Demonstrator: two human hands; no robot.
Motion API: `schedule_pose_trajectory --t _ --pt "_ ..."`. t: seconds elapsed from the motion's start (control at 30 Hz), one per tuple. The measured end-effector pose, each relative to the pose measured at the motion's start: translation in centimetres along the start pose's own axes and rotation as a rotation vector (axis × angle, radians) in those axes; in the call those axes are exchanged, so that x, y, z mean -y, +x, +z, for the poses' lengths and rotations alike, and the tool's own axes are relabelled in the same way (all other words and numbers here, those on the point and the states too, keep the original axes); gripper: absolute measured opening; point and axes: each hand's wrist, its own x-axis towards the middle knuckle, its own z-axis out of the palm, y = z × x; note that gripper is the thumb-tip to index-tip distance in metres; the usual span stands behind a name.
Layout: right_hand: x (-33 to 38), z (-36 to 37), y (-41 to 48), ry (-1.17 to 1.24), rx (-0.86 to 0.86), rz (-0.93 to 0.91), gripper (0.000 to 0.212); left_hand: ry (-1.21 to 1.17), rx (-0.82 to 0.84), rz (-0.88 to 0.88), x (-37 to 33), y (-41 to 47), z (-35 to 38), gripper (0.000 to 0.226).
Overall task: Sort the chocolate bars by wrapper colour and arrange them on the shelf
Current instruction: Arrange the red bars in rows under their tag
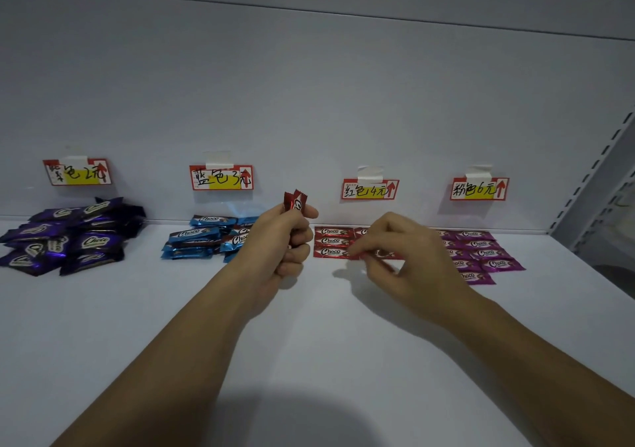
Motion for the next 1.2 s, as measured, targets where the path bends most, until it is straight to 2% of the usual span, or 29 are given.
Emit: schedule_pose_trajectory --t 0.07,0.13,0.2,0.33,0.6,1.0,1.2 --pt "0.4 1.0 -0.3 -0.094 0.229 -0.002 0.018 -0.027 0.012 -0.015 0.0 0.1 -0.1 0.020" --pt "0.4 1.6 -0.5 -0.187 0.311 0.045 0.017 -0.049 0.021 -0.034 0.0 0.1 -0.1 0.021" --pt "0.2 1.2 -0.6 -0.225 0.261 0.129 0.012 -0.065 0.026 -0.039 -0.1 0.0 -0.1 0.022" --pt "-0.4 1.0 -1.1 -0.166 0.292 0.234 0.004 -0.064 0.042 -0.033 -0.2 -0.1 -0.2 0.023" --pt "0.0 2.7 -1.5 -0.160 0.319 0.159 0.030 -0.100 0.065 -0.039 -0.1 0.0 -0.3 0.023" --pt "0.7 2.6 -1.3 -0.178 0.340 0.177 0.036 -0.140 0.054 -0.051 -0.2 0.2 -0.4 0.026" --pt "0.4 2.6 -1.4 -0.175 0.342 0.168 0.037 -0.108 0.022 -0.031 0.0 0.2 -0.2 0.018"
